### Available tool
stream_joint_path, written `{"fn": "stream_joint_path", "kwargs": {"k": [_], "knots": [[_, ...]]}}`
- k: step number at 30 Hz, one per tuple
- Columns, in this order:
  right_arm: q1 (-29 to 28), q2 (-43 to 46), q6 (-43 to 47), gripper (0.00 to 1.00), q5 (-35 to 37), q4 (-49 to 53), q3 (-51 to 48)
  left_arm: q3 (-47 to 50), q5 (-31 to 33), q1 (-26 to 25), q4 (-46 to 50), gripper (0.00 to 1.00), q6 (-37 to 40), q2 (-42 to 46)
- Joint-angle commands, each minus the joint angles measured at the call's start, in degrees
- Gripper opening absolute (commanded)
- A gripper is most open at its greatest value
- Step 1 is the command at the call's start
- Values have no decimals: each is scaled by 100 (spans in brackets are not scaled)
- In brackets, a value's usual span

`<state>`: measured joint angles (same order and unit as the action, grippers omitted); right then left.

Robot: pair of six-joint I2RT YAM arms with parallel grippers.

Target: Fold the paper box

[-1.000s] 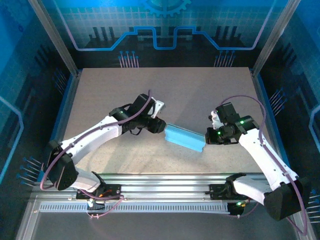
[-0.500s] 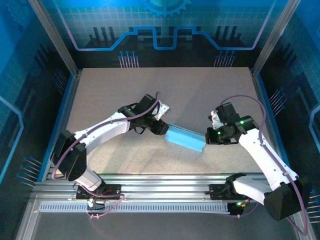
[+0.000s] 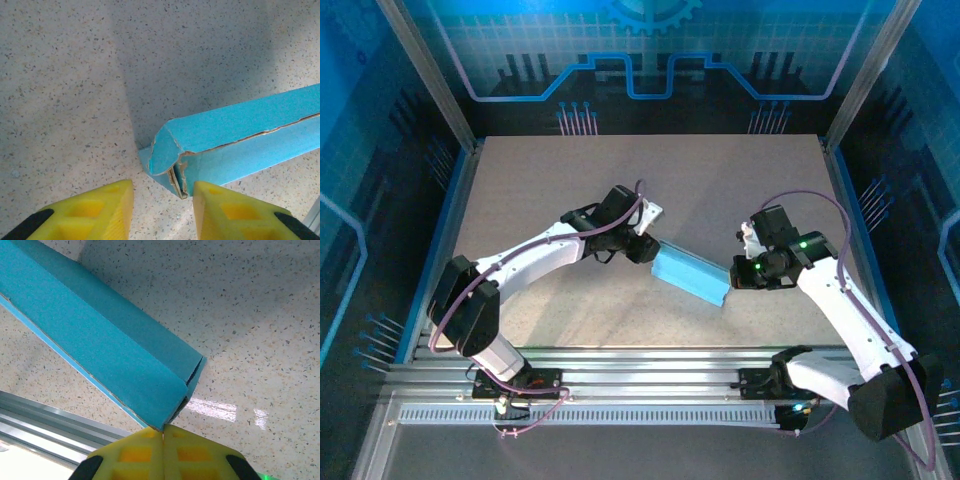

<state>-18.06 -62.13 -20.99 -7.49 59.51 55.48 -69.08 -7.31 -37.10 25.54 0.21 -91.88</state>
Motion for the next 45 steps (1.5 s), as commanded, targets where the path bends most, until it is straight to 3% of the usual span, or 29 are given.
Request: {"fn": "stream_joint_path", "kwargs": {"k": [1, 7, 16, 30, 36, 45], "knots": [[-78, 26, -80, 8, 96, 167, -38, -163, 11, 41, -14, 42, 165, 22], [-83, 26, -76, 8, 98, 158, -42, -133, -41, 78, 81, 52, 244, 224], [-83, 34, -80, 8, 115, 171, -39, -206, -435, 272, -43, 53, 216, 176], [-83, 35, -80, 8, 145, 189, -30, -533, -833, 302, 168, 44, 282, -208], [-79, 34, -75, 8, 128, 180, -29, -381, -649, 306, 209, 45, 278, 68], [-80, 34, -84, 8, 116, 158, -38, -136, -970, 293, 709, 47, 351, 597]]}}
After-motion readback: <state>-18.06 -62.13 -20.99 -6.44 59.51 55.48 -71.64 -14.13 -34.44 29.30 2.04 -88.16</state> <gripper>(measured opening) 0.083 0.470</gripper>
